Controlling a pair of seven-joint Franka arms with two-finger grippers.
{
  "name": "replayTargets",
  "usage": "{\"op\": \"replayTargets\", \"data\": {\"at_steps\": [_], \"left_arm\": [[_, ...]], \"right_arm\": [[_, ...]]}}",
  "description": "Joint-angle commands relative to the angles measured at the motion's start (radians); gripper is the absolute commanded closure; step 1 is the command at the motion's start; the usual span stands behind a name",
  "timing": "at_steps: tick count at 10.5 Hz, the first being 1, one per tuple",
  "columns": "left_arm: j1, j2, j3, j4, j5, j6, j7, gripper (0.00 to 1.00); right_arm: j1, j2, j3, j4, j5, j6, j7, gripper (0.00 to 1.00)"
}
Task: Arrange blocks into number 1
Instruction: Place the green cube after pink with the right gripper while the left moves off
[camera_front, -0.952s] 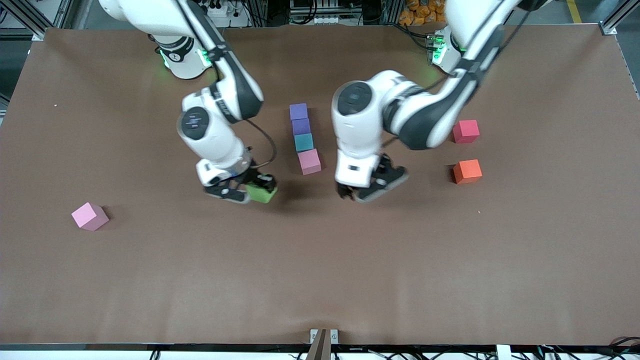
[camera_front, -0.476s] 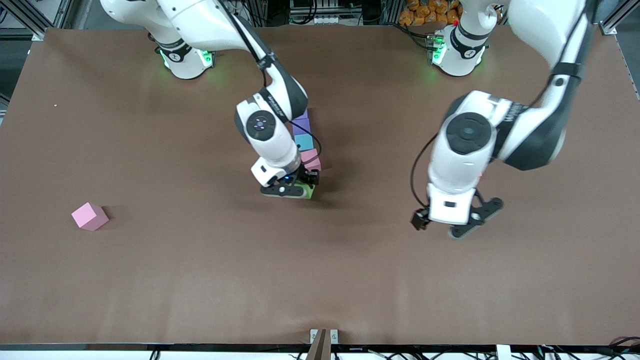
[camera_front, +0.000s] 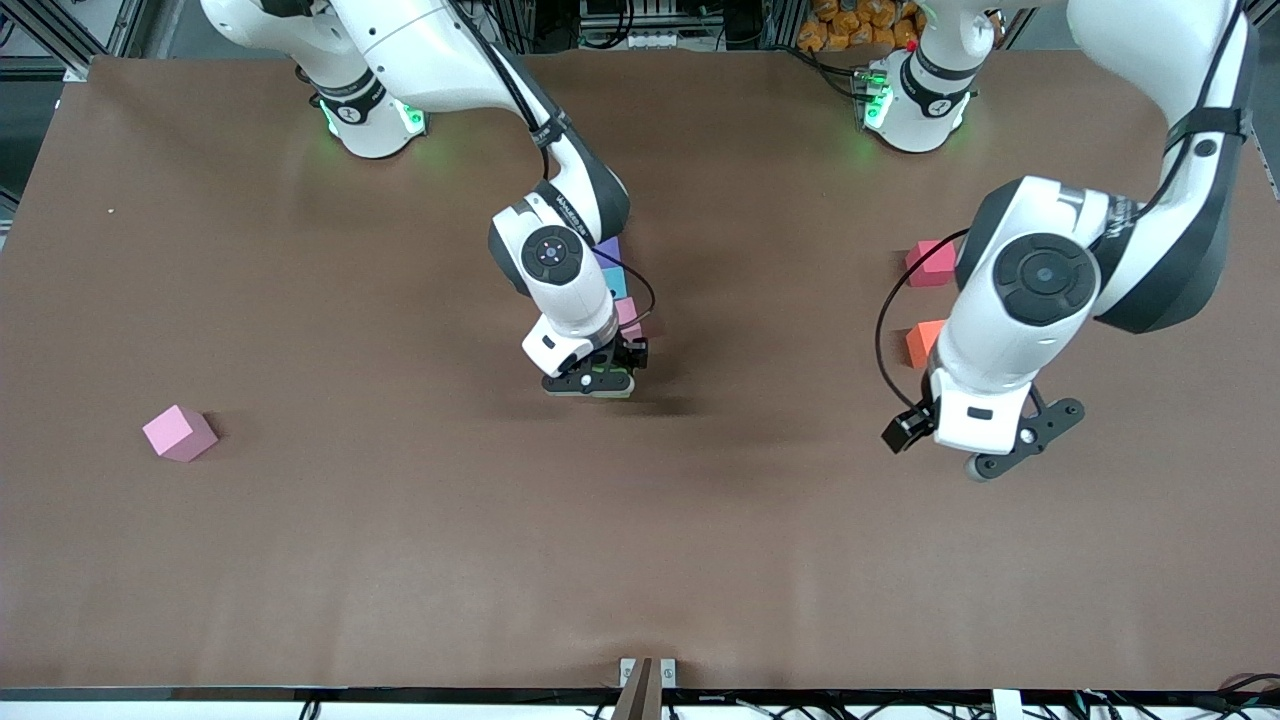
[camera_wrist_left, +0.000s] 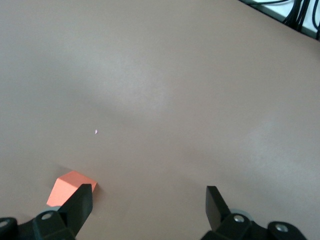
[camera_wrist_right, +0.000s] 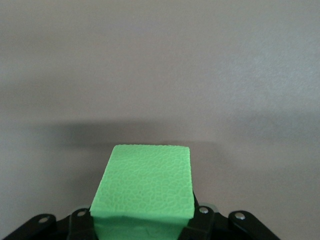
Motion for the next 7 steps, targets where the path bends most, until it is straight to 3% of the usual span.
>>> {"op": "replayTargets", "data": {"at_steps": [1, 4, 7], "left_arm": [[0.012, -0.149, 0.007, -0.157, -0.072, -0.004, 0.106, 0.0], [-0.042, -0.298, 0.182, -0.295, -0.186, -0.004, 0.335, 0.0], [-0.024, -0.36, 0.196, -0.361, -0.206, -0.004, 0.404, 0.0]], "right_arm": [[0.033, 0.012, -0.014, 0.017, -0.006, -0.015, 0.003, 0.49], [0.052, 0.023, -0.013, 0.003, -0.005, -0.015, 0.014, 0.48], [0.056, 0.023, -0.013, -0.023, -0.005, -0.013, 0.012, 0.46]]}}
